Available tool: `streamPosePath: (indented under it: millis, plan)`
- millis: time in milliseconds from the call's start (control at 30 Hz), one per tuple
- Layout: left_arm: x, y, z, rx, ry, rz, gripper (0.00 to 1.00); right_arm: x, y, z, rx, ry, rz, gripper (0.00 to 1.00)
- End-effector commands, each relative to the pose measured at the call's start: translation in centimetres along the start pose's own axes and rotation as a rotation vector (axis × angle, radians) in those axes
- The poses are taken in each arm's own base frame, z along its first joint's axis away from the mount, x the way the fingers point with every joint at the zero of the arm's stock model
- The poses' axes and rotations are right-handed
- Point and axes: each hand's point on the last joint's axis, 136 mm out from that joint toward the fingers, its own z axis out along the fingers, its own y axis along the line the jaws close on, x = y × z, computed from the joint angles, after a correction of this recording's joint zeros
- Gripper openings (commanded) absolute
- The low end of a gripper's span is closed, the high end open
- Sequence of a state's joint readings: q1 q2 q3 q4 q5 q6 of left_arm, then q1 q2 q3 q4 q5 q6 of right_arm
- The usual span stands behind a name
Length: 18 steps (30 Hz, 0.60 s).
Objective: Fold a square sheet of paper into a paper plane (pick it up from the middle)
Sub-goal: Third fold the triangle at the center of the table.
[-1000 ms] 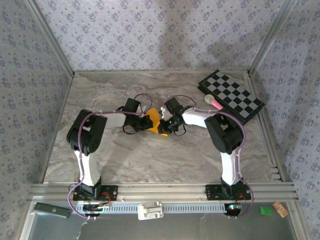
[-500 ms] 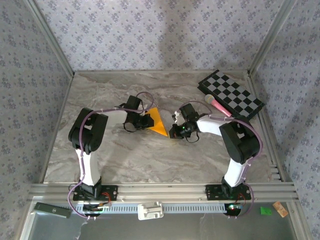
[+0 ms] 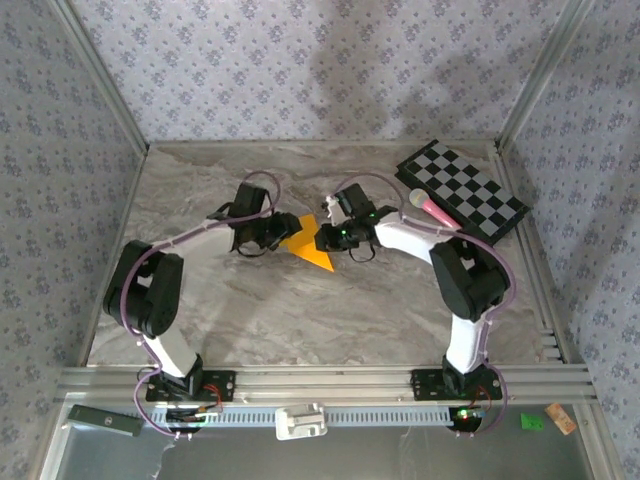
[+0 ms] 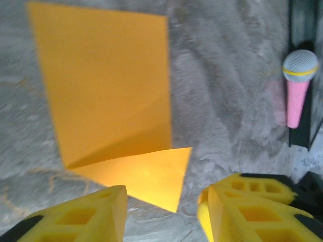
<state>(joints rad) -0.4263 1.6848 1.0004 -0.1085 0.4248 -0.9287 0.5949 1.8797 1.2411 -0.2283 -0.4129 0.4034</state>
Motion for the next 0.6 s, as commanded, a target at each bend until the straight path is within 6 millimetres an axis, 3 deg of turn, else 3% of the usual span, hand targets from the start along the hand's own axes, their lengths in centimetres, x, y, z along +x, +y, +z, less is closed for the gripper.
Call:
streamPosePath:
  millis: [0,300,567]
  plan:
    - [0.3,1.3,0.3,0.008,-0.013,-0.146,0.45,-0.1,-1.1,1.3,0.045,0.022,0.04,0.17]
    - [1.1,3.4,1.8,-0.035,0.015,-0.231,0.28,0.9,-3.7,3.7,0.116,0.091,0.094,0.13]
    - [1.3,4.2,2.9,-0.049,0.037,-0.255,0.28,2.4,-5.3,4.2,0.16,0.132,0.133,0.12]
